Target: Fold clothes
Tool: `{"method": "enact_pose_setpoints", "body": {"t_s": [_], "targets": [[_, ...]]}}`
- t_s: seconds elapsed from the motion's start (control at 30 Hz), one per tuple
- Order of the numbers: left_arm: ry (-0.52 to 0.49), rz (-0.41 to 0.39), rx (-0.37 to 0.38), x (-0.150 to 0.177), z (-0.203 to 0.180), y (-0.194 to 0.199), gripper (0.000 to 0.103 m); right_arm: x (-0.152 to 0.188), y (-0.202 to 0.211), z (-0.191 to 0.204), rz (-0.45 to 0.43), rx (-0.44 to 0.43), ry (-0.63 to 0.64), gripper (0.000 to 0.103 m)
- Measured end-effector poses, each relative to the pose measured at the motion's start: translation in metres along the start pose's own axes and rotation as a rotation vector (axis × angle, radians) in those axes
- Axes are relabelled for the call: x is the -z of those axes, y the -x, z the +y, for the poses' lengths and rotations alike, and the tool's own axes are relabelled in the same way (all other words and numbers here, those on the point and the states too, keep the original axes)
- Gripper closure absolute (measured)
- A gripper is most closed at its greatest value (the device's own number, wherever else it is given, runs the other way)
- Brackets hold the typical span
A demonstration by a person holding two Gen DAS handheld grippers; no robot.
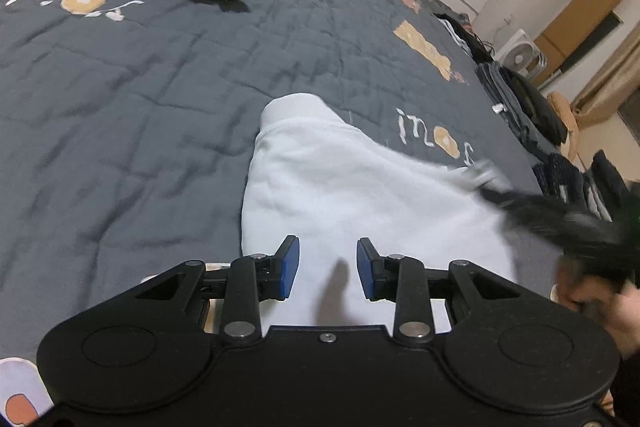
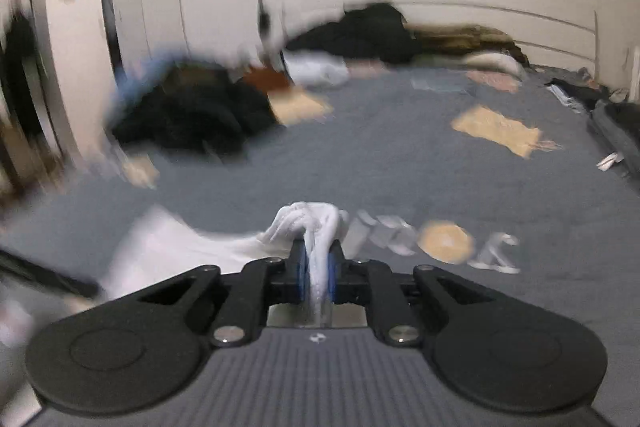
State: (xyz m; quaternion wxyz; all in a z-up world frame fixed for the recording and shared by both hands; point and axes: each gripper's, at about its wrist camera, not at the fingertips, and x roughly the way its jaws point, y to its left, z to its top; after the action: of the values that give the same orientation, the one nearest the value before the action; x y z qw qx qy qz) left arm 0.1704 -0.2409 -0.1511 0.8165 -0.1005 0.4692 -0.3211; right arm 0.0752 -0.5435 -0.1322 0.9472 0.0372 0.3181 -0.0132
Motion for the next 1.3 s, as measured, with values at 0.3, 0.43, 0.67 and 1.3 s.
{"method": "enact_pose_setpoints", "body": {"t_s": [0.3,0.43,0.67,1.3], "targets": [[0.002,0.002,-0.002,0.001,0.001,-0.002,0.071,0.005,-0.009,-0.027,0.059,0.019,-0.114,0.074],[-0.003,0.001,0.000,0.001,-0.001,-0.001,0.071,0.011,-0.029,-0.017,0.092,0.090,0.030,0.061],[-0.017,0.005,-0.001,0.002,-0.003,-0.002,0.071,0.003,0.016,-0.015,0.043,-0.039,-0.109,0.060],[-0.119,0.009,0.022,0.014,-0.026,-0.006,0.071,0.054,0.079,-0.022,0.152,0.010,-0.252,0.093]]}}
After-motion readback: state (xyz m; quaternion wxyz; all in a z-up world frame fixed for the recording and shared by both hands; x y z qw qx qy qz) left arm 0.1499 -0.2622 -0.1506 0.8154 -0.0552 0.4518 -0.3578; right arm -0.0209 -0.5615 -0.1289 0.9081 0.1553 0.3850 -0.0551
